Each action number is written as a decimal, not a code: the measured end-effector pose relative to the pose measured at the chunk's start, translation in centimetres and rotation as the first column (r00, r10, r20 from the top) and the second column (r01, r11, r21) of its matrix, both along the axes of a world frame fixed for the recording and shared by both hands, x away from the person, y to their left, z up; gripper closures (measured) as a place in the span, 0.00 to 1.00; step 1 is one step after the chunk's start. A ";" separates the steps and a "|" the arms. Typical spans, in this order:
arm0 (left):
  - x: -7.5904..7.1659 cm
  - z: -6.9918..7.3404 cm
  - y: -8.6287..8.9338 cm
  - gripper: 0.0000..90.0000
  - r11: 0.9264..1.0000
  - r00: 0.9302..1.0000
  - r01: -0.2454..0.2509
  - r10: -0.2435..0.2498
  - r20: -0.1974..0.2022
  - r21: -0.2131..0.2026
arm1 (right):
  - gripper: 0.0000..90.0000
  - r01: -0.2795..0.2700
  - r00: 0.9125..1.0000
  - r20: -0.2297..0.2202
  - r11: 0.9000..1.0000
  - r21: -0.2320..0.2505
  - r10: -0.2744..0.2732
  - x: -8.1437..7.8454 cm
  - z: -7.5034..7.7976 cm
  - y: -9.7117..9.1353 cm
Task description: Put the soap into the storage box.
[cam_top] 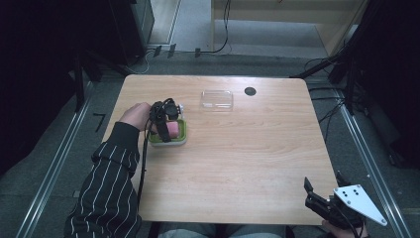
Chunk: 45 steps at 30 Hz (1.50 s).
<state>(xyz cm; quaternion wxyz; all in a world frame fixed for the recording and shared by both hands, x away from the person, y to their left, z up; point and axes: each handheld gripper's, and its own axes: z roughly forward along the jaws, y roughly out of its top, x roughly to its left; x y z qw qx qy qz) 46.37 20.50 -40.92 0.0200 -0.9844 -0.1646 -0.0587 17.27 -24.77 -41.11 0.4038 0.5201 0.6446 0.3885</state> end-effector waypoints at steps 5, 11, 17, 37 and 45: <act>-0.8 0.1 0.1 0.01 1.000 0.999 -0.026 0.026 -0.018 0.002 | 0.15 -0.001 1.000 0.001 1.000 0.002 0.001 0.0 0.0 0.0; -1.9 -0.2 0.2 0.01 0.999 0.998 -0.052 0.053 -0.041 0.009 | 0.15 -0.008 1.000 0.003 1.000 0.001 0.008 0.1 0.0 0.1; -2.8 0.1 -0.1 0.01 0.998 0.997 -0.065 0.066 -0.041 0.010 | 0.15 -0.011 1.000 0.007 1.000 0.000 0.011 0.2 0.0 0.2; -5.9 0.2 0.3 0.00 0.980 0.980 -0.197 0.197 -0.011 -0.017 | 0.15 -0.021 1.000 0.014 1.000 0.001 0.021 0.2 0.1 0.3; -7.4 0.0 1.0 0.00 0.956 0.957 -0.289 0.289 -0.007 -0.050 | 0.15 -0.022 1.000 0.015 1.000 0.005 0.022 0.3 0.1 0.3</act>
